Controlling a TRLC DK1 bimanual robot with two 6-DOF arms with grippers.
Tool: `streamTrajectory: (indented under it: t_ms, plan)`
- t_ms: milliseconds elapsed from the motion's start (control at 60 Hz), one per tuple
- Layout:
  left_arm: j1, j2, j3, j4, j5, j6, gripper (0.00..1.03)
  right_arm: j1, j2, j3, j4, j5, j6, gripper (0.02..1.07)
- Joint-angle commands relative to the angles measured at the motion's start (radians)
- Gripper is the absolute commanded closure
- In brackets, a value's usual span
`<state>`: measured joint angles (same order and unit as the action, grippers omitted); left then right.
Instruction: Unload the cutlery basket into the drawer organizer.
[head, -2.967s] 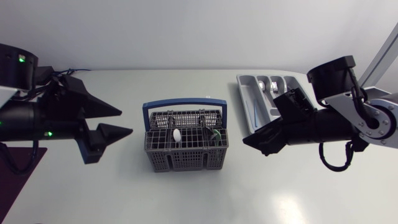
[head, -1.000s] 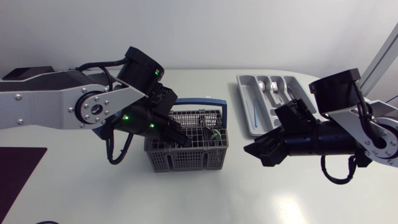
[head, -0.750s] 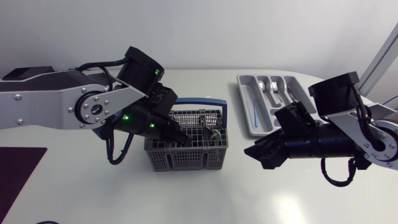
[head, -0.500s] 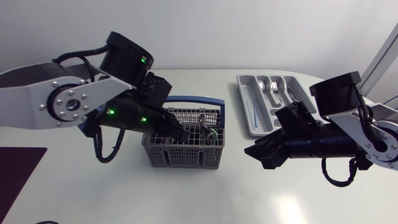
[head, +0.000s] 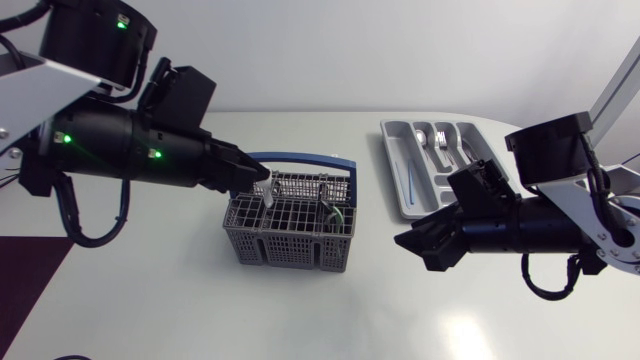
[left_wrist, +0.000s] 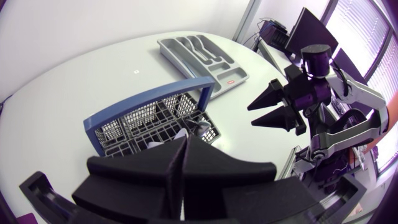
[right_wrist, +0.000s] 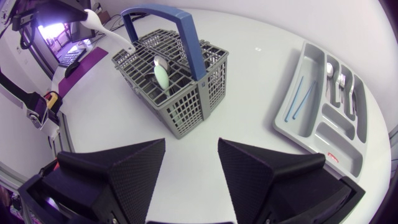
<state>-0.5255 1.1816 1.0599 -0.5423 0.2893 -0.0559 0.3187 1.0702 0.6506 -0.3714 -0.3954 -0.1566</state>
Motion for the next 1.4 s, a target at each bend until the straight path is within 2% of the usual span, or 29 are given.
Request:
streamTrajectory:
  t_ms: [0, 67, 167, 267, 417, 500, 600, 733, 900, 1017, 1167, 1317, 1383]
  plan:
    - [0.022, -0.014, 0.031, -0.025, 0.027, -0.015, 0.92, 0.000, -0.010, -0.023, -0.017, -0.005, 0.012, 0.44]
    - [0.036, -0.017, 0.041, -0.045, 0.056, -0.012, 0.92, 0.003, -0.018, -0.023, -0.017, -0.010, 0.011, 0.44]
    - [0.073, -0.020, 0.072, -0.084, 0.140, 0.007, 0.92, 0.016, -0.061, -0.023, -0.017, -0.030, -0.003, 0.44]
    - [0.081, -0.013, 0.092, -0.104, 0.248, 0.079, 0.92, 0.042, -0.148, -0.028, -0.017, -0.088, -0.050, 0.44]
    - [0.053, 0.013, 0.091, -0.114, 0.416, 0.229, 0.92, 0.065, -0.234, -0.014, -0.014, -0.184, -0.098, 0.44]
    - [0.027, 0.030, 0.097, -0.120, 0.476, 0.289, 0.92, 0.043, -0.233, 0.004, -0.006, -0.257, -0.120, 0.42]
    - [-0.007, 0.067, 0.112, -0.136, 0.498, 0.363, 0.92, 0.020, -0.225, 0.017, 0.003, -0.326, -0.184, 0.42]
    - [-0.041, 0.145, 0.153, -0.205, 0.570, 0.481, 0.92, 0.046, -0.216, 0.030, 0.005, -0.355, -0.256, 0.42]
    - [-0.070, 0.227, 0.233, -0.351, 0.631, 0.630, 0.91, 0.134, -0.211, 0.034, 0.002, -0.332, -0.320, 0.42]
    - [-0.082, 0.293, 0.302, -0.470, 0.662, 0.728, 0.91, 0.212, -0.196, 0.029, 0.003, -0.264, -0.368, 0.42]
    - [-0.088, 0.340, 0.359, -0.541, 0.676, 0.781, 0.91, 0.295, -0.188, 0.009, 0.031, -0.166, -0.400, 0.44]
    - [-0.091, 0.363, 0.382, -0.556, 0.677, 0.797, 0.91, 0.352, -0.184, -0.003, 0.066, -0.097, -0.413, 0.65]
    - [-0.093, 0.368, 0.387, -0.559, 0.677, 0.800, 0.91, 0.356, -0.170, -0.003, 0.074, -0.091, -0.416, 0.70]
